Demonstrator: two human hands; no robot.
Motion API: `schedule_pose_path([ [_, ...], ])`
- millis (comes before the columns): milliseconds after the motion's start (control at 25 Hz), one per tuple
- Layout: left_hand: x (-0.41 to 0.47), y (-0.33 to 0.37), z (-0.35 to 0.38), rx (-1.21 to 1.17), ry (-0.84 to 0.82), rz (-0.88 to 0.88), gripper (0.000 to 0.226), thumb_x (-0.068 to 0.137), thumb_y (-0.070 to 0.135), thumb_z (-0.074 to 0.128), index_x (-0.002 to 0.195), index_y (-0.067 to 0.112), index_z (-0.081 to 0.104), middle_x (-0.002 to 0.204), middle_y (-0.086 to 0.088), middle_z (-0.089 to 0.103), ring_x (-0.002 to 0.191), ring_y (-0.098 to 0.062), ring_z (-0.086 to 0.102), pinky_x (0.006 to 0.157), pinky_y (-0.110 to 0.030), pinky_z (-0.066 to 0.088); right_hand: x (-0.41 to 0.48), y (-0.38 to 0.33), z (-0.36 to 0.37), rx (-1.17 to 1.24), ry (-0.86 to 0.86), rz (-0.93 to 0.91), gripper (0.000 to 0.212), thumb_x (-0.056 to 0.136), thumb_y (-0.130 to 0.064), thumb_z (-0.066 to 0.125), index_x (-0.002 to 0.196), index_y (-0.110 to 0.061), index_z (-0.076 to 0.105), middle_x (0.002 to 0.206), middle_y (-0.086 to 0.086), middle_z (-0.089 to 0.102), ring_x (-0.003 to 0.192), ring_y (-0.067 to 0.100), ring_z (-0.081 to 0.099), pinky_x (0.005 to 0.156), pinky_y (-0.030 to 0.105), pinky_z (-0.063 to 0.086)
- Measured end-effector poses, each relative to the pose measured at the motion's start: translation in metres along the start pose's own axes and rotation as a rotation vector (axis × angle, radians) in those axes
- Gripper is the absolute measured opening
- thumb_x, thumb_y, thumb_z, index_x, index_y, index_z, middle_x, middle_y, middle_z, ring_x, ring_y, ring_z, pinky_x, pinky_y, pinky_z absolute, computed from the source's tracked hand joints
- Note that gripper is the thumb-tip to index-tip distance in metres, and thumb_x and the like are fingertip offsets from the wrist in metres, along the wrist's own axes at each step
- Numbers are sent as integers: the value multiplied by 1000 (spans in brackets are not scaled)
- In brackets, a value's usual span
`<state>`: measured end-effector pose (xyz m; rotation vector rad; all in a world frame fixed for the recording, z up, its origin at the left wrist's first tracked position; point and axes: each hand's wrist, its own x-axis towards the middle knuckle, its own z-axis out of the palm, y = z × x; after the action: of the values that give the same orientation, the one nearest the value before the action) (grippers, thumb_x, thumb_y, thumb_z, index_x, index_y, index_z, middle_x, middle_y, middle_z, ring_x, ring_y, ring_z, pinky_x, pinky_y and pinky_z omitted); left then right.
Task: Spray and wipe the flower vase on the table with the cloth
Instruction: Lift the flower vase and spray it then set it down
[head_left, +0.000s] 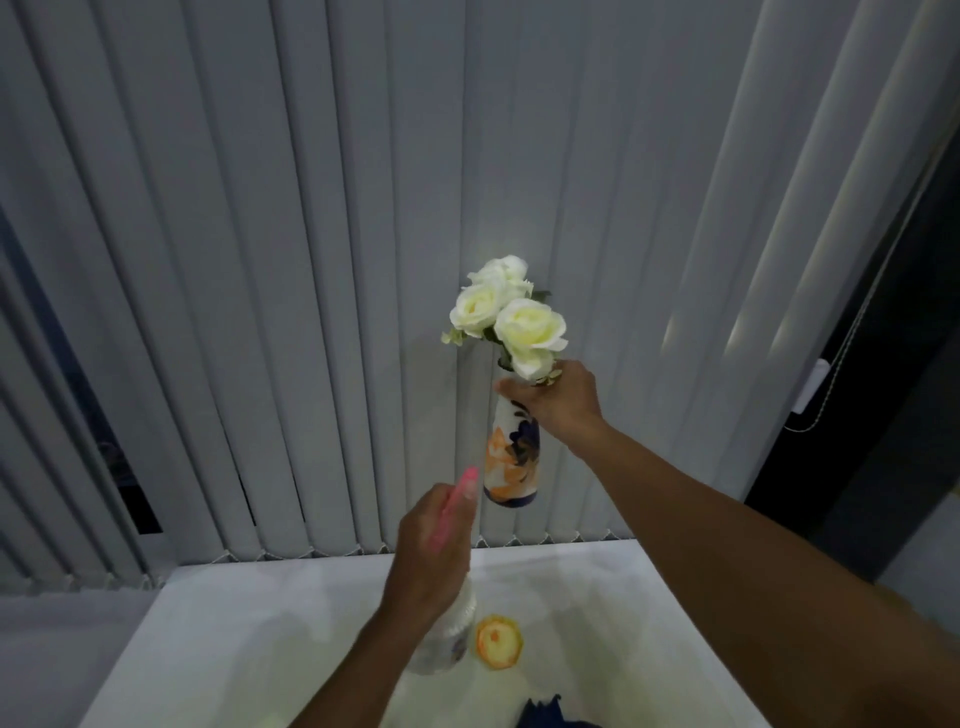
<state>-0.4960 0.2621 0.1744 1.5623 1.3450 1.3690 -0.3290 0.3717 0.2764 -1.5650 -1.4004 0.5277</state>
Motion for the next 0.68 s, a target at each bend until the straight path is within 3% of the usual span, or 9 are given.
schedule_pose_path([
  [120,-16,-7,22,-1,65,48,58,94,72,32,75,22,54,59,5,47,53,-8,48,50,-29,45,-10,-11,21,-51,67,24,45,66,-48,88,96,-16,78,97,8,79,91,26,73,67,30,51],
  [200,-26,-17,35,54,117,57,53,94,71,27,75,27,50,61,5,48,54,-8,47,51,-22,40,-13,-13,34,-52,73,68,47,65,-52,87,96,-18,78,97,8,79,91,28,73,65,29,47],
  [360,-44,-28,48,274,169,54,53,94,70,18,76,30,48,62,7,54,57,-10,57,53,-20,44,-17,-14,45,-37,78,129,49,61,-55,86,95,-21,77,97,5,78,90,29,73,66,30,50],
  [440,-48,-30,48,289,188,67,51,95,68,19,73,32,46,58,11,50,53,-6,54,51,-14,37,-18,-14,44,-32,79,150,47,63,-53,87,94,-20,76,98,6,78,90,29,72,66,30,49],
  [600,-51,-40,44,260,232,61,44,97,59,29,71,30,48,59,8,54,56,-10,57,52,-19,46,-20,-12,40,-48,78,142,47,65,-53,86,97,-21,76,100,6,78,92,29,72,66,30,47],
  [680,-52,-44,42,266,215,55,42,94,58,28,71,30,48,58,10,51,55,-8,55,53,-10,37,-21,-11,38,-59,73,132,46,66,-53,86,98,-21,76,100,5,78,92,29,72,66,29,45],
])
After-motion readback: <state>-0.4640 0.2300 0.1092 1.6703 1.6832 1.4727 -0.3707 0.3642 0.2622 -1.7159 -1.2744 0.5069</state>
